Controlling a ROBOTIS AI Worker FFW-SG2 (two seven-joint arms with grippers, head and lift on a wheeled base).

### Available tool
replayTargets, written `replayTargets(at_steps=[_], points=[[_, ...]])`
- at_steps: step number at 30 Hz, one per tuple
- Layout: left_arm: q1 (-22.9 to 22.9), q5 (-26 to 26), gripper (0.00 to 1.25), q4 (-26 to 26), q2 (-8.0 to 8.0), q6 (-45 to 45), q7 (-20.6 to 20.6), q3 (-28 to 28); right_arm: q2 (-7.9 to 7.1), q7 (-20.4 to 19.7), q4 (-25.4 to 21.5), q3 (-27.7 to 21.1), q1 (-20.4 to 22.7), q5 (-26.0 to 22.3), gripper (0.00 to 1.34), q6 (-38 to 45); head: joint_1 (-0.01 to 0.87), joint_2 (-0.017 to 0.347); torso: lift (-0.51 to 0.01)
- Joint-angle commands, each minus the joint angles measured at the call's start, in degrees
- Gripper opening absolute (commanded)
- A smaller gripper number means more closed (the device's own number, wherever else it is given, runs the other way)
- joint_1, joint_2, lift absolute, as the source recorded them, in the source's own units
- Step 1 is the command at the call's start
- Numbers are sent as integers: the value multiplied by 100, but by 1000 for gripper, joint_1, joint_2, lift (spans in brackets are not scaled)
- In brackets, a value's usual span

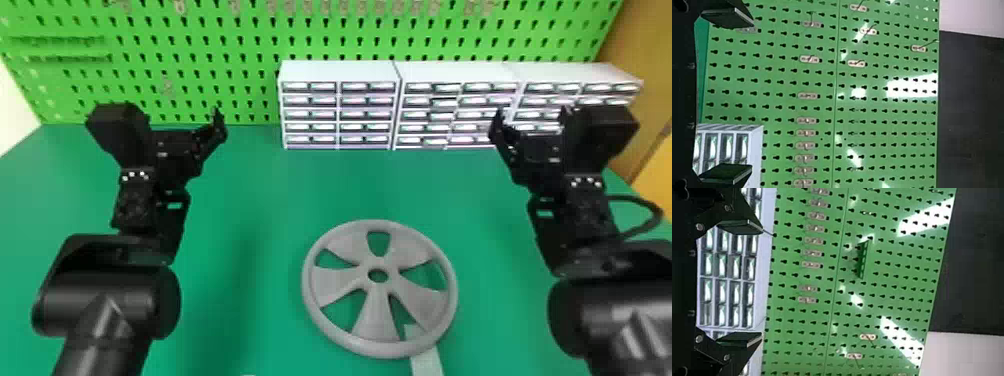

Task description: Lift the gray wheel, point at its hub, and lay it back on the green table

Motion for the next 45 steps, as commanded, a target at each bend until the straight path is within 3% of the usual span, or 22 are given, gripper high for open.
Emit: replayTargets(at_steps=[1,8,25,37,45], points=[[221,52,1236,-136,-3,-87,-36,23,35,0,-47,-86,178,-49,1009,11,692,48,-93],[617,43,1229,-400,-56,-174,-36,-21,18,0,-188,-182,530,-128,1009,11,692,48,-93],[1293,87,1221,-453,-82,-456,-142,-117,-123,8,-416,-200,1268,-365,1008,29,692,48,-93],[1320,60,1207,-417,-82,-429,-203,-284,-26,8,-434,-86,1435,-409,1014,73,692,48,-93],[1258,69,1209,-409,-82,-289,-353,-284,-17,8,-434,-59,1417,-436,1151,73,692,48,-93]])
